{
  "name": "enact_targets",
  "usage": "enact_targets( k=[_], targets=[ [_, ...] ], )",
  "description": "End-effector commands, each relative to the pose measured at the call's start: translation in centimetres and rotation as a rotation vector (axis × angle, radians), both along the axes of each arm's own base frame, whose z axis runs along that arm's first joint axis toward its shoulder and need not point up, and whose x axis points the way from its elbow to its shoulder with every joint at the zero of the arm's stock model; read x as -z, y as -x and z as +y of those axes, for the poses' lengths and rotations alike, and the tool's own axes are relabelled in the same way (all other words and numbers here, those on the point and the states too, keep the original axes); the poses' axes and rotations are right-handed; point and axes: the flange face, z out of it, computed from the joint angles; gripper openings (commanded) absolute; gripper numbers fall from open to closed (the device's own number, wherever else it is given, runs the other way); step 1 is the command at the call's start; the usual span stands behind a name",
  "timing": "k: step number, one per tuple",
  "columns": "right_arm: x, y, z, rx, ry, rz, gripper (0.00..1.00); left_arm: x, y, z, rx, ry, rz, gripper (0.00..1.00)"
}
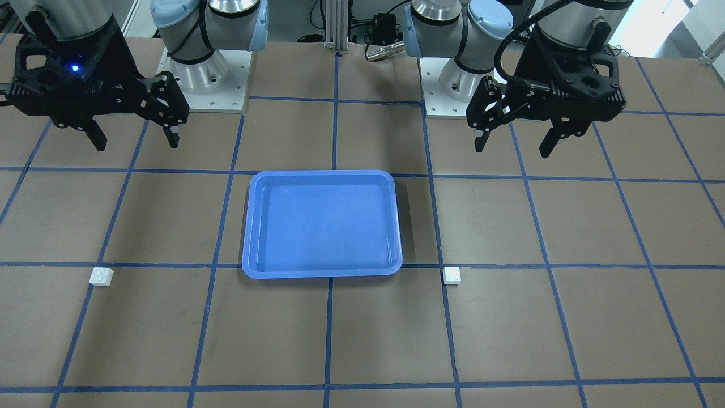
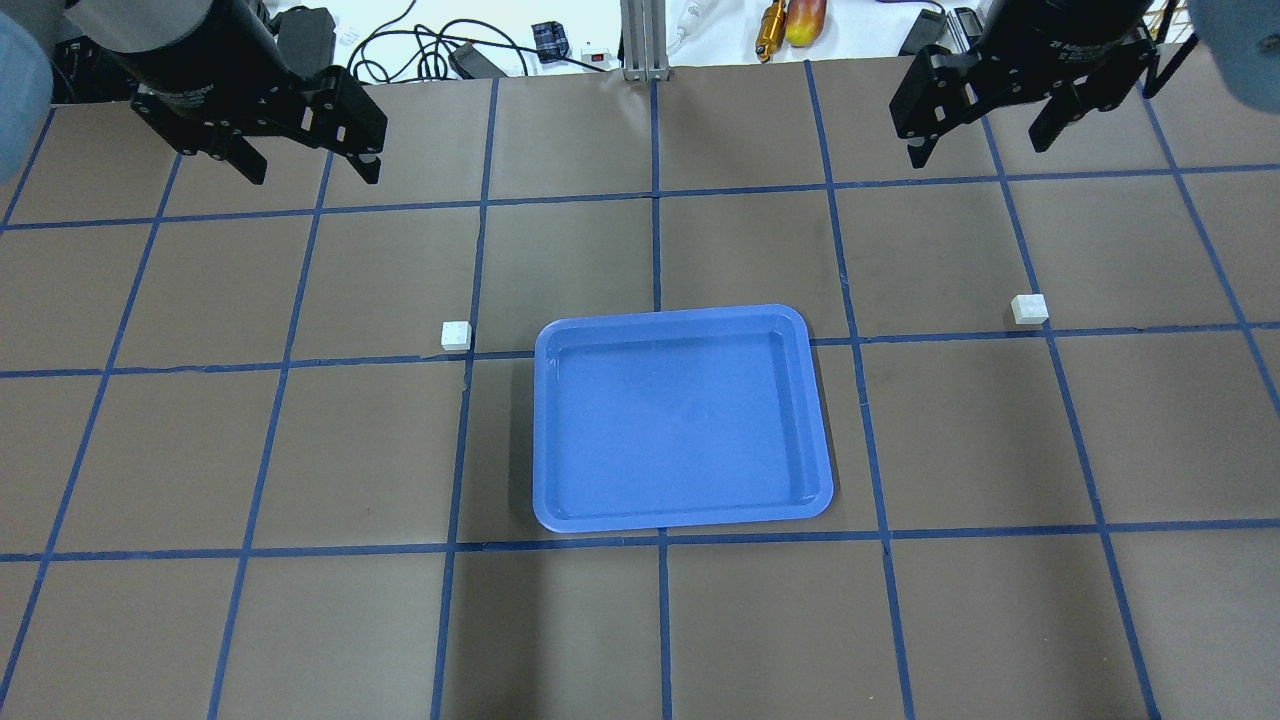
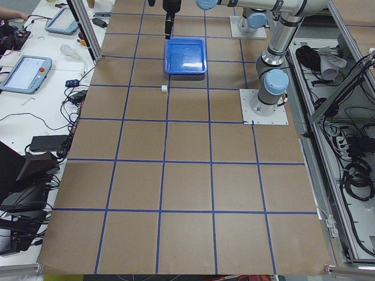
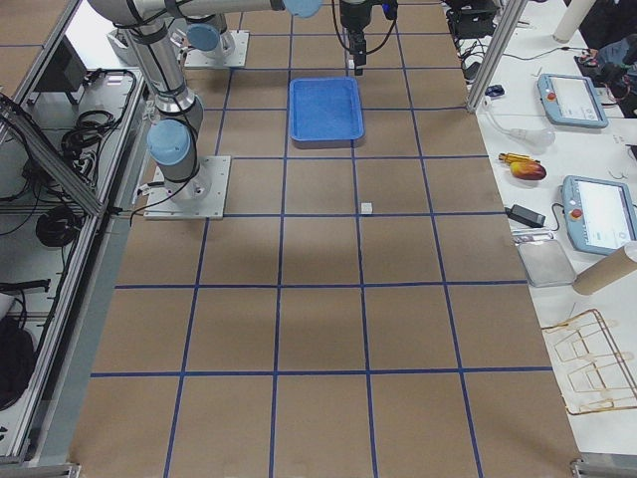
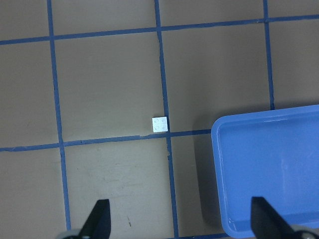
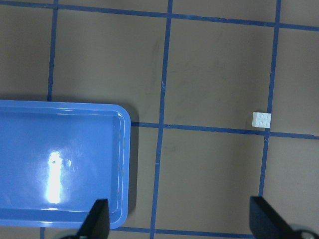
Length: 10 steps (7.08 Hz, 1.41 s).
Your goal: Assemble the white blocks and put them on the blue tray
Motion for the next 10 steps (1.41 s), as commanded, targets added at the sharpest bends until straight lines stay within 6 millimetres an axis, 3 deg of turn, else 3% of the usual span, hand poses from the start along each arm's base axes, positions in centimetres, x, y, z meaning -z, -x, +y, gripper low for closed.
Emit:
enact_targets(
  k=[1, 3, 5, 6, 7, 8, 10],
  targets=[
    [-0.1, -0.1, 0.0, -0.019, 0.002, -0.009, 1.0, 0.1, 0.0, 0.0, 0.004, -0.003, -0.003, 1.0],
    [1.2, -0.1, -1.2, -0.123, 0.023, -0.001, 1.0, 1.2, -0.5, -0.9, -0.005, -0.029, -0.001, 1.0],
    [5.7, 0.8, -3.5, -0.479, -0.045, 0.027, 1.0, 9.2, -1.0, -7.6, -0.022, -0.074, 0.002, 1.0],
    [8.8, 3.5, -4.4, -0.666, -0.094, 0.02, 1.0, 13.8, -1.1, -10.5, -0.025, -0.103, 0.0, 1.0],
    [11.3, 8.7, -5.9, -0.798, -0.088, 0.028, 1.0, 18.3, -1.2, -12.7, -0.021, -0.127, -0.003, 1.0],
    [13.9, 13.3, -6.3, -0.946, -0.069, -0.024, 1.0, 21.1, -1.3, -14.3, -0.016, -0.125, -0.005, 1.0],
    [18.4, 21.2, -6.3, -1.122, 0.022, -0.096, 1.0, 27.2, -1.3, -14.8, -0.01, -0.164, -0.005, 1.0]
  ],
)
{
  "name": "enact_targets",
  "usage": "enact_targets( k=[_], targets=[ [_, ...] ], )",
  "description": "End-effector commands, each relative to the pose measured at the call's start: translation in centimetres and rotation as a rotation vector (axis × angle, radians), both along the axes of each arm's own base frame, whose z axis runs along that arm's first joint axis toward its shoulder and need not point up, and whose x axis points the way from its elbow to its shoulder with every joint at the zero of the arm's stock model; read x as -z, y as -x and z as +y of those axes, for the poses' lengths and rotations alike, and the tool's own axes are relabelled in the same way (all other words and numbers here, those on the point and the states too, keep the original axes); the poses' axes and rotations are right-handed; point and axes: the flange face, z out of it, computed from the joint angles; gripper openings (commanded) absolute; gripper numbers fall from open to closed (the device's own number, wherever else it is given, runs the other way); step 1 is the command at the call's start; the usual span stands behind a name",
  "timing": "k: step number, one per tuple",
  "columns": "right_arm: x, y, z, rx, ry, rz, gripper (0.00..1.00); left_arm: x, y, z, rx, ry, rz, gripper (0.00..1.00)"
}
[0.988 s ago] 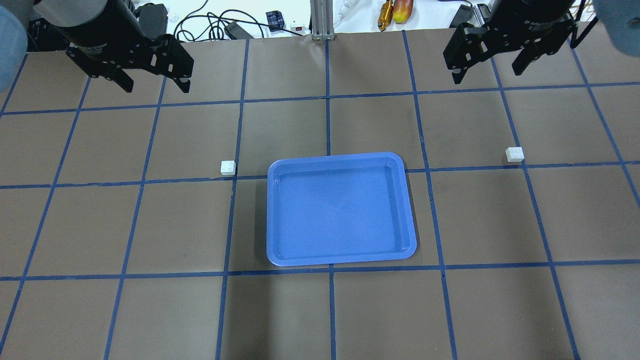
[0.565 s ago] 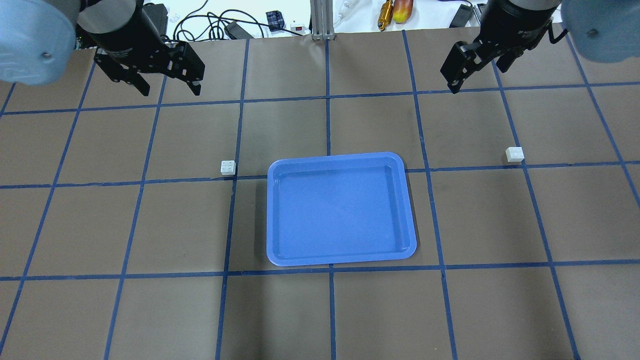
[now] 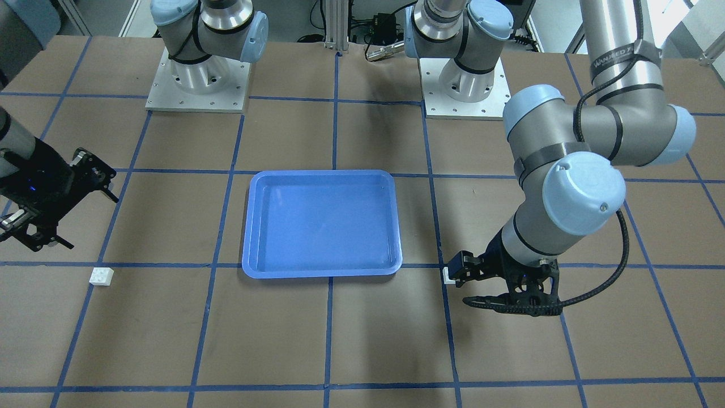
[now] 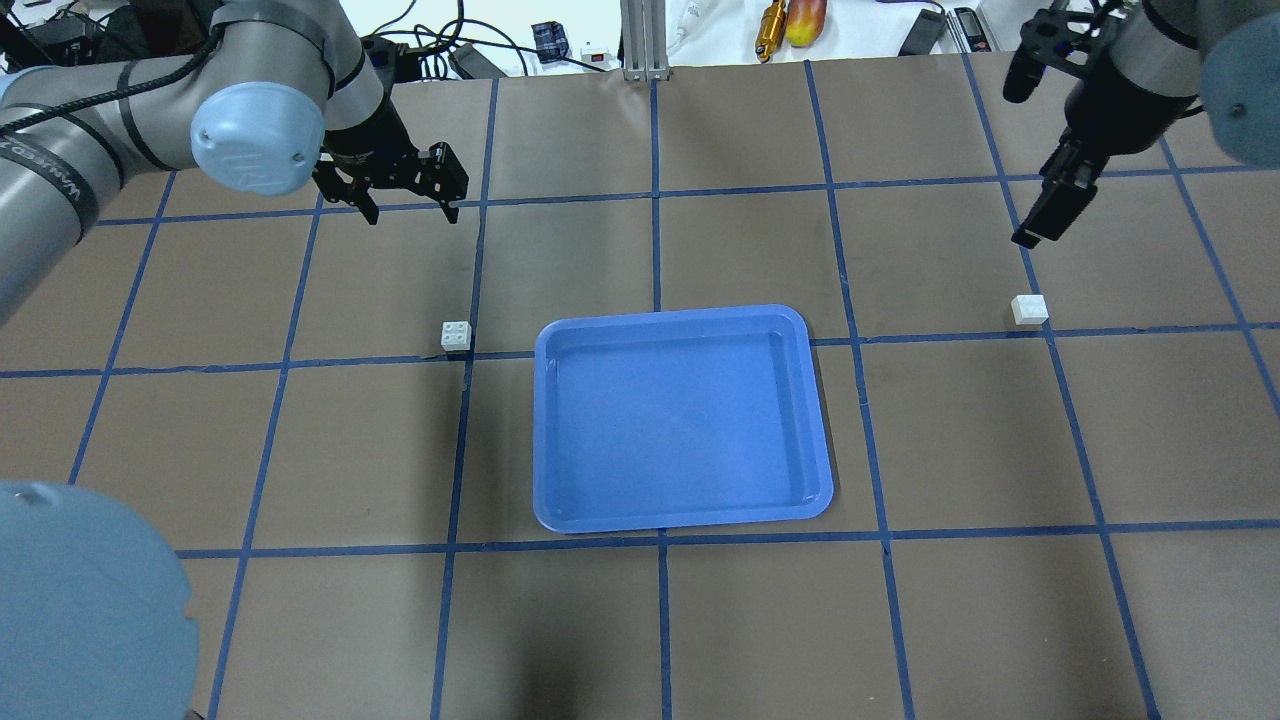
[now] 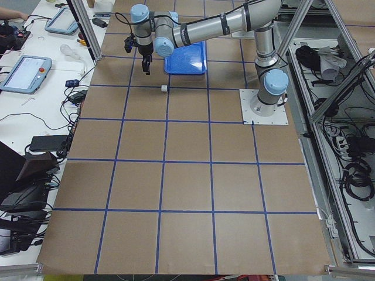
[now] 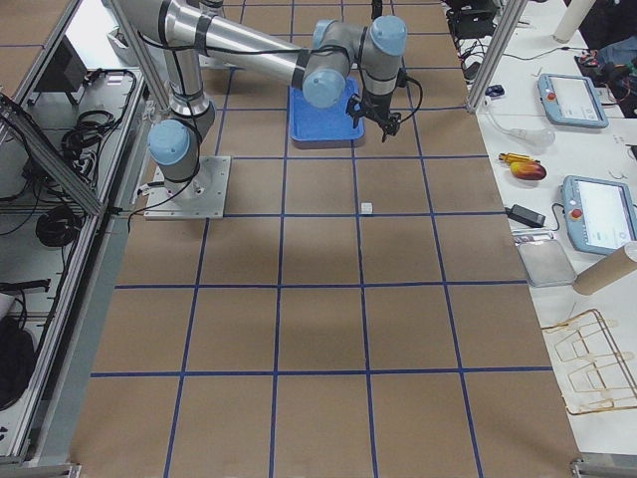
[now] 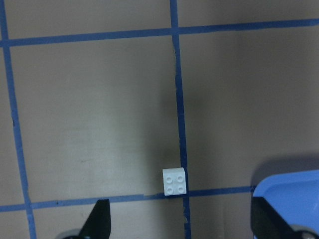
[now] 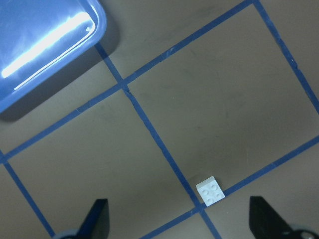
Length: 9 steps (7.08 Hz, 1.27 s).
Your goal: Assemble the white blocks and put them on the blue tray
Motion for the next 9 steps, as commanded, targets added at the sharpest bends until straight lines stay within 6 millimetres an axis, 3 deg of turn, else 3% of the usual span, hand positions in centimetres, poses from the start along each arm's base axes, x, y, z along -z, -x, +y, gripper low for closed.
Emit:
enact_targets(
  k=[1, 3, 5, 7, 8, 9],
  targets=[
    [6.1, 8.4, -0.3, -0.194, 0.068, -0.145, 1.0, 7.0, 0.0, 1.5, 0.002, -0.058, -0.003, 1.0],
    [12.2, 16.0, 0.0, -0.285, 0.165, -0.337, 1.0, 9.9, 0.1, 3.8, 0.009, -0.054, -0.003, 1.0],
    [17.3, 17.5, -0.5, -0.448, 0.257, -0.45, 1.0, 12.3, 0.1, 4.9, 0.009, -0.071, -0.004, 0.9],
    [20.5, 17.4, 0.0, -0.431, 0.2, -0.532, 1.0, 13.7, 0.2, 6.2, 0.0, -0.1, -0.002, 0.59],
    [20.9, 17.6, -0.4, -0.441, 0.209, -0.526, 1.0, 13.2, 0.2, 6.3, -0.007, -0.092, -0.003, 0.47],
    [21.2, 17.5, -0.4, -0.431, 0.216, -0.539, 1.0, 12.8, 0.3, 6.4, -0.026, -0.088, 0.007, 0.26]
  ],
)
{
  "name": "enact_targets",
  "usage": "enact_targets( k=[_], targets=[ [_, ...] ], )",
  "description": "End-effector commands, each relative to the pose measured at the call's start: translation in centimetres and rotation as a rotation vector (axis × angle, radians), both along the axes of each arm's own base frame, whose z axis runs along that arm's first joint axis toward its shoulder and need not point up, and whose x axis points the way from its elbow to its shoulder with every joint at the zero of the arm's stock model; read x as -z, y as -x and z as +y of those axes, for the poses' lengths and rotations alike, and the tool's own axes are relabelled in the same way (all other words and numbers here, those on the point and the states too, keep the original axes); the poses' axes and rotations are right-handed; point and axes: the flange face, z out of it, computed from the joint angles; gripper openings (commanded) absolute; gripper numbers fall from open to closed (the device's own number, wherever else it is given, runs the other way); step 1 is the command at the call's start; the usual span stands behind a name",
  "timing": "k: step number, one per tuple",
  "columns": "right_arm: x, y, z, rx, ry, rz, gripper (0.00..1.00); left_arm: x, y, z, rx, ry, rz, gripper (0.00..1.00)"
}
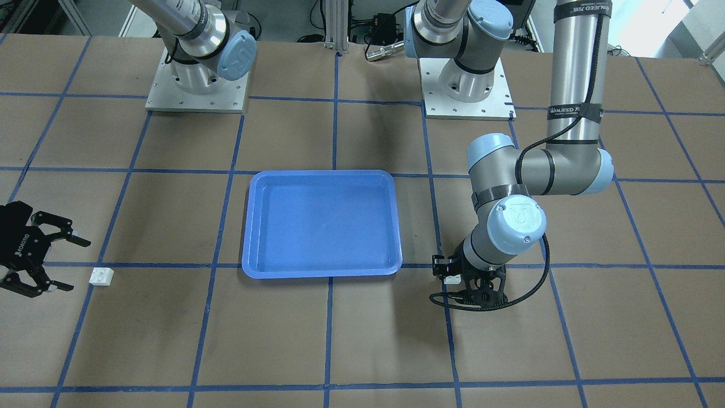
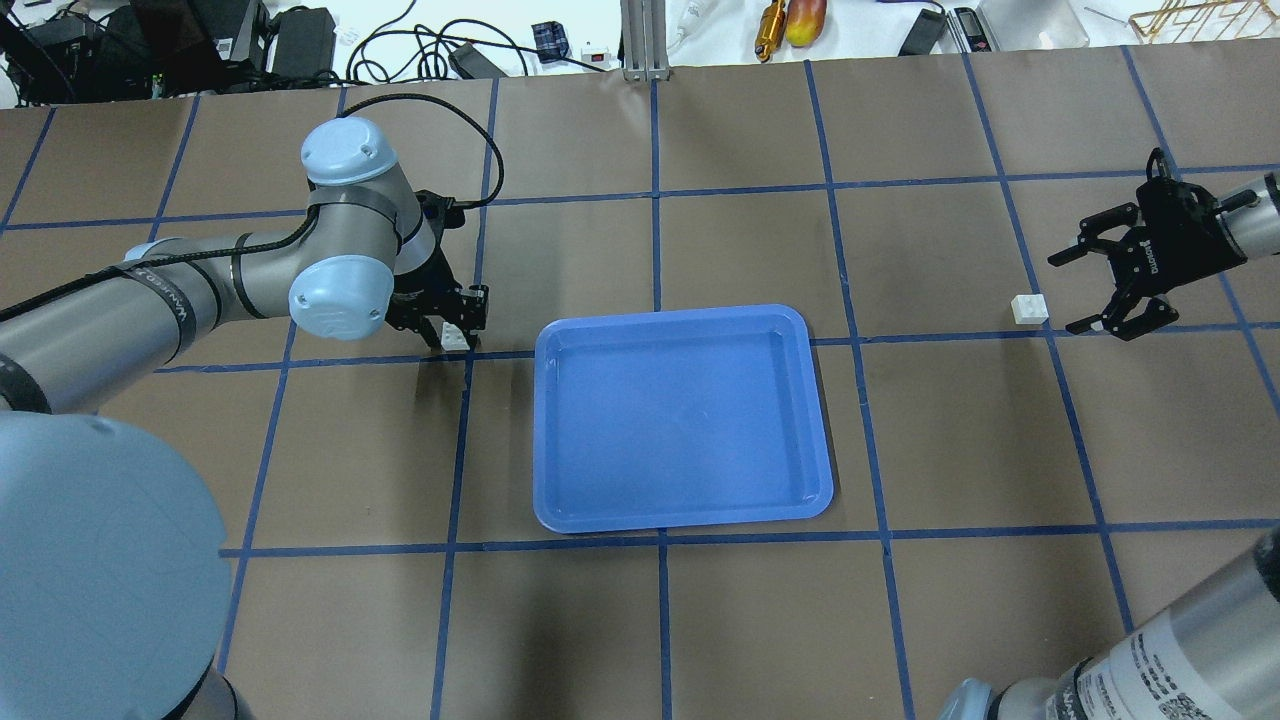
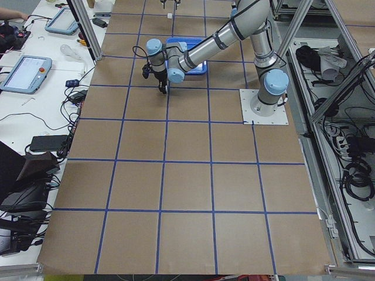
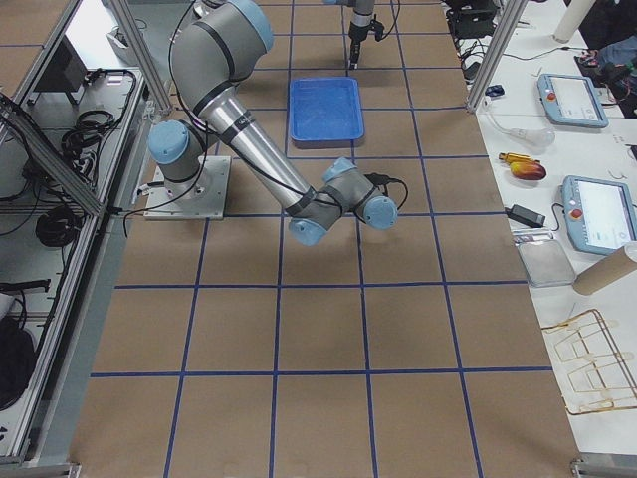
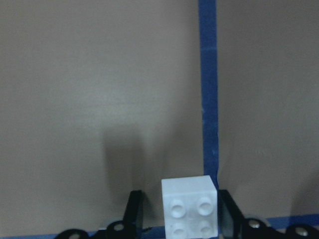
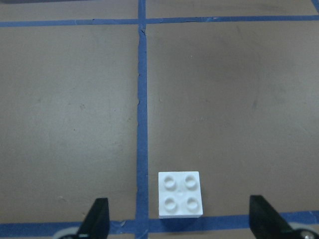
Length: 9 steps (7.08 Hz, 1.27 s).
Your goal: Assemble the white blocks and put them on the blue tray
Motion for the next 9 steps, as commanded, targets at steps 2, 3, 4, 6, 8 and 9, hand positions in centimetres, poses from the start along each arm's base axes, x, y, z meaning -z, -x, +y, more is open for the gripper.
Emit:
enact_targets(
  k=[2, 3, 4, 6, 8, 9],
  targets=[
    [3.4, -0.2, -0.3, 0.013, -0.023, -0.065, 1.0, -2.5, 0.4, -0.2, -0.064, 0.042, -0.006, 0.12],
    [3.7, -0.2, -0.2, 0.011, -0.024, -0.067, 0.97, -4.6, 2.0, 0.8, -0.057, 0.05, -0.001, 0.11],
    [3.7, -0.3, -0.3, 0.01, -0.023, -0.068, 0.89, -6.5, 5.3, 2.3, -0.083, 0.049, 0.043, 0.09],
    [3.5, -0.4, -0.4, 0.008, -0.018, -0.066, 0.35, -7.0, 16.7, 6.6, -0.096, 0.056, 0.036, 0.09],
    [3.4, -0.4, -0.4, -0.014, 0.013, -0.073, 0.05, -4.8, 22.6, 9.4, -0.164, 0.045, 0.043, 0.09],
    [2.7, -0.6, -0.7, -0.018, 0.022, -0.065, 0.03, -4.1, 24.4, 10.5, -0.187, 0.033, 0.037, 0.09]
  ],
)
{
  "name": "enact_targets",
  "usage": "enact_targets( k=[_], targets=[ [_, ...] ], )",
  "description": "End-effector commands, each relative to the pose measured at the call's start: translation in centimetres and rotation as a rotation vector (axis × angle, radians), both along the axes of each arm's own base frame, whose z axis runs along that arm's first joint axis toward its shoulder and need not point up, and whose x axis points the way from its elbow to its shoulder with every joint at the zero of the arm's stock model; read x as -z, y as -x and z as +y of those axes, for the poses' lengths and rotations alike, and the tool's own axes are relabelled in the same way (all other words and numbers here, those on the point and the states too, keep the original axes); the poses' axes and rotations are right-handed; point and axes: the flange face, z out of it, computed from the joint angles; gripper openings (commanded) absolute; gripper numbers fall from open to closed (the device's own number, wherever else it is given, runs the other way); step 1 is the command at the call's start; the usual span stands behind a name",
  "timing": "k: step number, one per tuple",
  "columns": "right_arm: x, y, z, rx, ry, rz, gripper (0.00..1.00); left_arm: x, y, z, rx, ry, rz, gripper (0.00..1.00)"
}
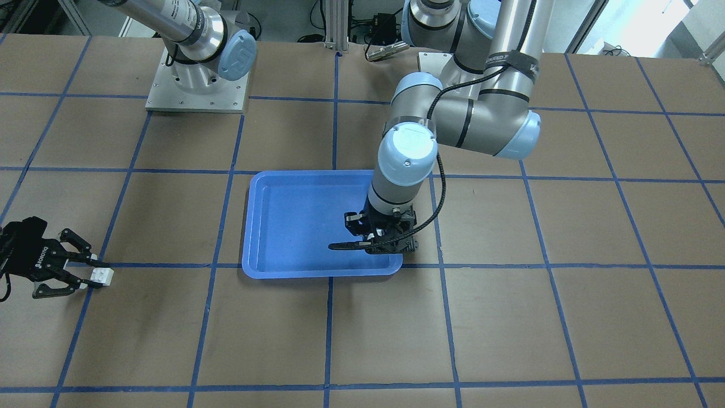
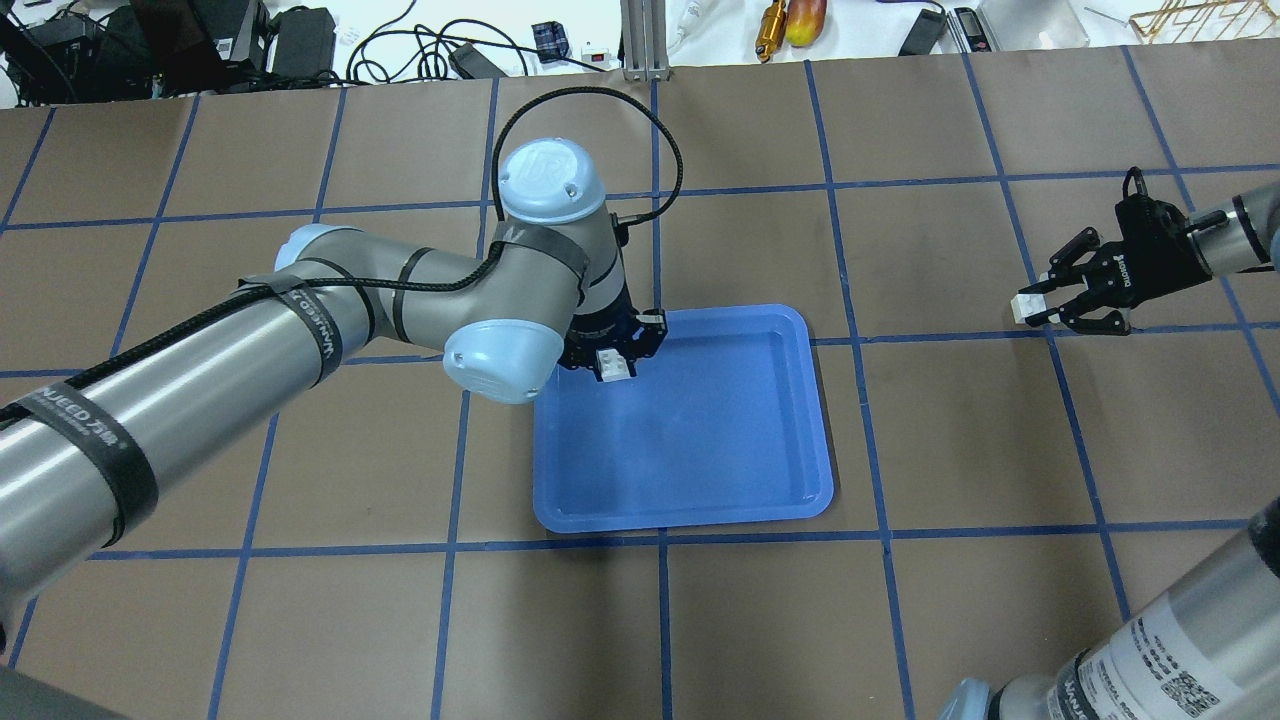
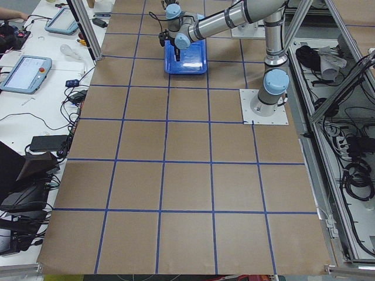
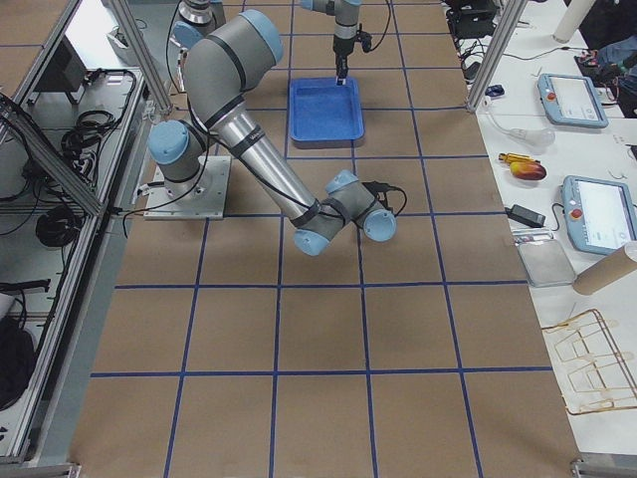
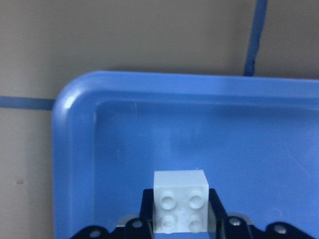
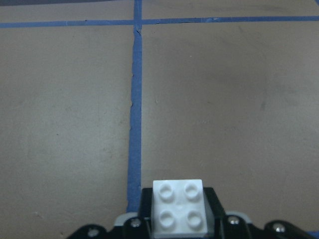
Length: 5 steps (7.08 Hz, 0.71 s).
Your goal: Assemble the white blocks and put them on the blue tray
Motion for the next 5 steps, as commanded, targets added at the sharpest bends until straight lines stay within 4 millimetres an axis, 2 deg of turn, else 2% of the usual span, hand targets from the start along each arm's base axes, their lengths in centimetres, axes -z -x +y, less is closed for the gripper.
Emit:
enact_targets(
  k=[1, 2, 3, 4, 5],
  targets=[
    [-2.3, -0.4, -0.4, -0.001, 0.045, 0.006, 0.0, 2.4, 4.0, 2.3, -0.016, -0.025, -0.003, 0.09],
    [-4.7, -2.3, -0.6, -0.002, 0.07, -0.009, 0.0, 3.5, 4.2, 2.1, -0.012, -0.024, -0.001, 0.14],
    [-7.2, -5.3, -0.7, -0.02, 0.039, -0.006, 0.0, 4.0, 4.3, 2.1, -0.011, -0.027, -0.002, 0.26],
    [-8.9, -8.4, -0.5, -0.015, -0.008, -0.018, 0.0, 4.3, 4.2, 2.0, 0.001, -0.027, -0.012, 0.92],
    [-10.2, -12.2, 0.5, -0.051, -0.015, -0.021, 0.0, 4.3, 4.3, 2.1, 0.003, -0.034, -0.003, 1.0]
  ],
)
